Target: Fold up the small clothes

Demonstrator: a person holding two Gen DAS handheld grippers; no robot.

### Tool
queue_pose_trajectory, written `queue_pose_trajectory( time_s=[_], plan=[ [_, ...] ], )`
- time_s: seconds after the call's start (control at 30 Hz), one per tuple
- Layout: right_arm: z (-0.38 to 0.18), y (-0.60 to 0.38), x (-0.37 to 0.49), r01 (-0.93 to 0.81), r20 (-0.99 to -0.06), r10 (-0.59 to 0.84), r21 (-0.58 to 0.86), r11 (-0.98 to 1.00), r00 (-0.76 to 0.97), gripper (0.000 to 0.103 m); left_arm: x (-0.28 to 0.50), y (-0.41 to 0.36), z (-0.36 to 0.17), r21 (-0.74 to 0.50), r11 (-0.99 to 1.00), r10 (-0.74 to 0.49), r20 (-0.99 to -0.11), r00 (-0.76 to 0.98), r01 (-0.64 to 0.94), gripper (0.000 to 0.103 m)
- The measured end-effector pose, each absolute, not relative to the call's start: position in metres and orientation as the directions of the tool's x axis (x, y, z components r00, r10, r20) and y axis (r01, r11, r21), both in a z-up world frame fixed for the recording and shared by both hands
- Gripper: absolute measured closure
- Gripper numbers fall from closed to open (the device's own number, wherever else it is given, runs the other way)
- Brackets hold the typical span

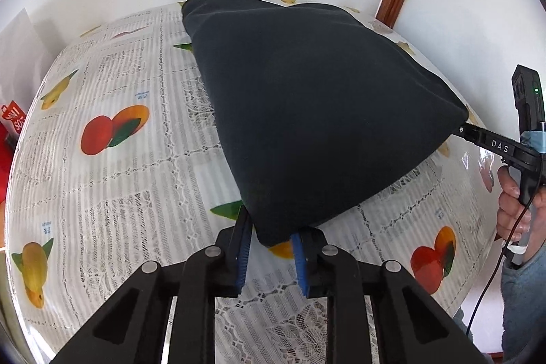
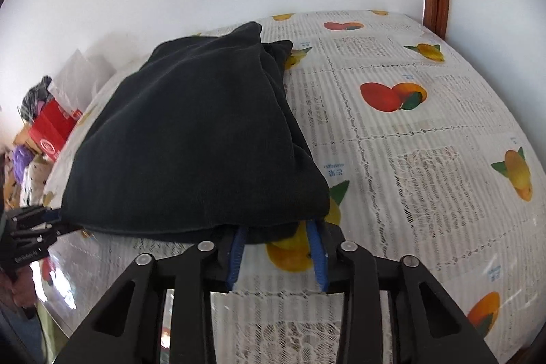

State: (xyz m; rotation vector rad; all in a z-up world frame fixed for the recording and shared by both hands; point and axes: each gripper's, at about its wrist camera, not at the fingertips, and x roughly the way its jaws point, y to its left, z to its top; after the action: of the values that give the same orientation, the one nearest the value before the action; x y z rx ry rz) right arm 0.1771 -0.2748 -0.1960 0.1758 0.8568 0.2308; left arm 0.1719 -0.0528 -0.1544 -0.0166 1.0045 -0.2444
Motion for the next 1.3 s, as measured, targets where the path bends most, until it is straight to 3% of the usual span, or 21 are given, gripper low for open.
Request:
queue_pose_trajectory(
  time_s=[0.27,0.57,0.8,1.0,1.3],
  plan=[
    [-0.194,-0.239,0.215,-0.108,-0.720,0.246,0.232,0.967,0.649,0.086,0.199,-0.024,-0.162,-0.158,0.985,-0.172,-0.841,0.512,0.071,0.087],
    [-0.188,-0.271,0.190,-0.110,-0.732,0.231,0.210,0.971,0.641,0.083,0.177,-0.016,-0.156,-0.149,0.983,-0.184,-0.835,0.518,0.110,0.085],
    [-0.161,-0.282,0.174,-0.124,-0.690,0.206,0.167,0.978,0.694,0.081,0.177,-0.024,-0.149,-0.106,0.987,-0.154,-0.824,0.546,0.120,0.079],
    [-0.194,-0.259,0.191,-0.141,-0.760,0.246,0.202,0.969,0.601,0.079,0.185,-0.026,-0.157,-0.121,0.987,-0.157,-0.839,0.520,0.104,0.079],
    [-0.206,-0.238,0.220,-0.102,-0.746,0.247,0.236,0.966,0.618,0.083,0.211,-0.025,-0.159,-0.126,0.990,-0.143,-0.827,0.543,0.067,0.079]
  ],
)
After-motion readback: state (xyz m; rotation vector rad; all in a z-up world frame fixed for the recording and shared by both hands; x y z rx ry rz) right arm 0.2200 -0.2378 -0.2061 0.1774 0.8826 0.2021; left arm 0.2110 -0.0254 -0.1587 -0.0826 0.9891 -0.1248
